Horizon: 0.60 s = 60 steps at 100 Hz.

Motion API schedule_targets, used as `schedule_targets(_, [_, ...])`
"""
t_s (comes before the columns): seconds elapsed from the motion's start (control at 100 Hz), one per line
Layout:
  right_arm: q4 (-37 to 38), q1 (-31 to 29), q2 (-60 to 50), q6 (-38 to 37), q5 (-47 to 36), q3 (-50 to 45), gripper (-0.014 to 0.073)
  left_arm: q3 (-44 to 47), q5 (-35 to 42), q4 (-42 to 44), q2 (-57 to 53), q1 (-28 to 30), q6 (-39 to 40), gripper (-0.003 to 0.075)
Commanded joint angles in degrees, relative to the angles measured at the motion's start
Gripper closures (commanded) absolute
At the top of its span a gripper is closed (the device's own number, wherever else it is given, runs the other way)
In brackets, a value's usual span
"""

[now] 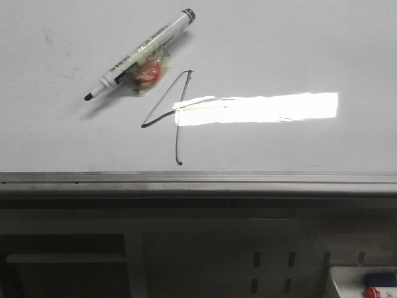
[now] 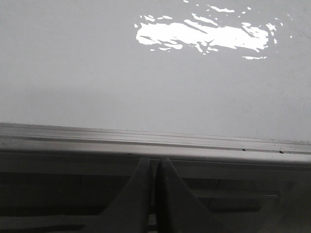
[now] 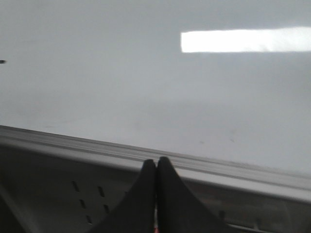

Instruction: Write number 4 on whiteboard

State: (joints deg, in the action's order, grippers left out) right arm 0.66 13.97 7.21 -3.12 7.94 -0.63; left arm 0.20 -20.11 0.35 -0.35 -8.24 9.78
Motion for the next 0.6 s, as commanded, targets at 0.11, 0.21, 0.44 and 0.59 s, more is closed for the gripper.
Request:
schedule_targets(0.11, [1.71, -8.39, -8.86, -2.22, 6.50, -1.32, 0.0659, 1.94, 1.78, -1.08, -1.29, 0.04, -0.18, 0.0741])
schedule_targets(0.21, [1.80, -9.79, -8.28, -2.22, 9.94, -1.32, 0.0659, 1.94, 1.65, -1.08, -1.29, 0.04, -0.18, 0.0741])
schedule_targets(0.44, [1.80, -10.29, -8.56, -2.22, 10.17, -1.32, 0.0659, 1.94, 1.65, -1.08, -1.29, 0.04, -0.18, 0.0741])
schedule_targets(0.59, [1.80, -10.29, -8.56, -2.22, 10.17, -1.32, 0.0659, 1.94, 1.65, -1.08, -1.29, 0.04, -0.18, 0.0741])
